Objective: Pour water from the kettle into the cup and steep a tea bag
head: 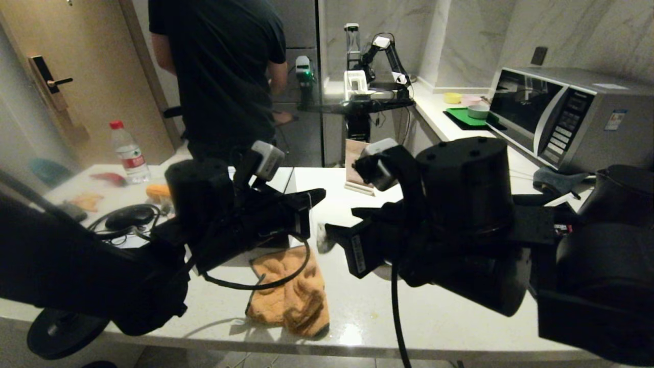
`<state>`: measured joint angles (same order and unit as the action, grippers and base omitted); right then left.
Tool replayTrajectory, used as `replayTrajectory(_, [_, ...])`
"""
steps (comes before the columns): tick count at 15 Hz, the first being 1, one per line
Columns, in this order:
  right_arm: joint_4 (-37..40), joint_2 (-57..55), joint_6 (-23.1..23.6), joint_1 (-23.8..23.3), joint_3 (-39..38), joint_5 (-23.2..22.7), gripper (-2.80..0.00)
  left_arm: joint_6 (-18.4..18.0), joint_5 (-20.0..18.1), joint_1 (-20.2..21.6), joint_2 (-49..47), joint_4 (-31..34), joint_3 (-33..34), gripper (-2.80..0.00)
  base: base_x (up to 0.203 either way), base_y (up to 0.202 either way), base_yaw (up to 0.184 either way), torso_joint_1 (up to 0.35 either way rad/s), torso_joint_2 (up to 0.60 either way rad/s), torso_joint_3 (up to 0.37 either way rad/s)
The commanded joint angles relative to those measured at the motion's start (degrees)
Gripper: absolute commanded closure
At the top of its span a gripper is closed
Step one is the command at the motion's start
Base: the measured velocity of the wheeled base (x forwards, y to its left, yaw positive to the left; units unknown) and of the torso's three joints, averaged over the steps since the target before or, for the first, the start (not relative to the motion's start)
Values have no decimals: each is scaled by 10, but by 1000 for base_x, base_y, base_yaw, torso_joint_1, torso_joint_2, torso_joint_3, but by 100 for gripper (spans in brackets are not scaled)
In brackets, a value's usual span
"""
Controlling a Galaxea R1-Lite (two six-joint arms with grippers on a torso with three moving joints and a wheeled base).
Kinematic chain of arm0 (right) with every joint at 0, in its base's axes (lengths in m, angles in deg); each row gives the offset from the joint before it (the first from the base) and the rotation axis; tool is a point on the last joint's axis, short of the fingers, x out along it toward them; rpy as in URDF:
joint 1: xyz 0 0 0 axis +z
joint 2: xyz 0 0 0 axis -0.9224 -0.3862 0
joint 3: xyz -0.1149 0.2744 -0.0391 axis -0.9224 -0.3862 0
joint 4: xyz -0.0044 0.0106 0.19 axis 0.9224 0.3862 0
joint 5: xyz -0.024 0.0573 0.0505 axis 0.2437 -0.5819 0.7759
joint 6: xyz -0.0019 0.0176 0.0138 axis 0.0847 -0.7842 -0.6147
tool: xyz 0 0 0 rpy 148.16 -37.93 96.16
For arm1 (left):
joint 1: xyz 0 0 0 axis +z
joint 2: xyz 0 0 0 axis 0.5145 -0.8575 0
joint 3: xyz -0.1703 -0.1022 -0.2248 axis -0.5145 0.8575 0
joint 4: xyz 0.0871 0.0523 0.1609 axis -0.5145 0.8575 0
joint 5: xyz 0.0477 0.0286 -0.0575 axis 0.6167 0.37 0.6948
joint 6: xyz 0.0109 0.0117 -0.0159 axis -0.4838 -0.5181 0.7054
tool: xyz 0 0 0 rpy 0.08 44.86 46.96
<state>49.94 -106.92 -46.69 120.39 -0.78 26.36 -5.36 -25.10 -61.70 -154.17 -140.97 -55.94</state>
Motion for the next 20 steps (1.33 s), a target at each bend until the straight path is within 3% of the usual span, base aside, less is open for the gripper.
replayTrajectory(1, [-1,11,-1,0,-10,4,-280,1,6,1,2,-4,2,0,0,0,0,0,0,0])
replayTrajectory(6, [-2,42,-1,0,-38,29,-280,2,18,1,12,-4,6,0,0,0,0,0,0,0])
replayTrajectory(13, [-11,88,-1,-3,-46,151,-280,1,19,1,37,-4,24,0,0,0,0,0,0,0])
replayTrajectory(16, [-74,103,20,-29,-73,183,-280,0,19,0,54,-4,50,0,0,0,0,0,0,0])
replayTrajectory(20, [-225,112,86,-112,-142,185,-280,-1,19,-1,63,-4,58,0,0,0,0,0,0,0])
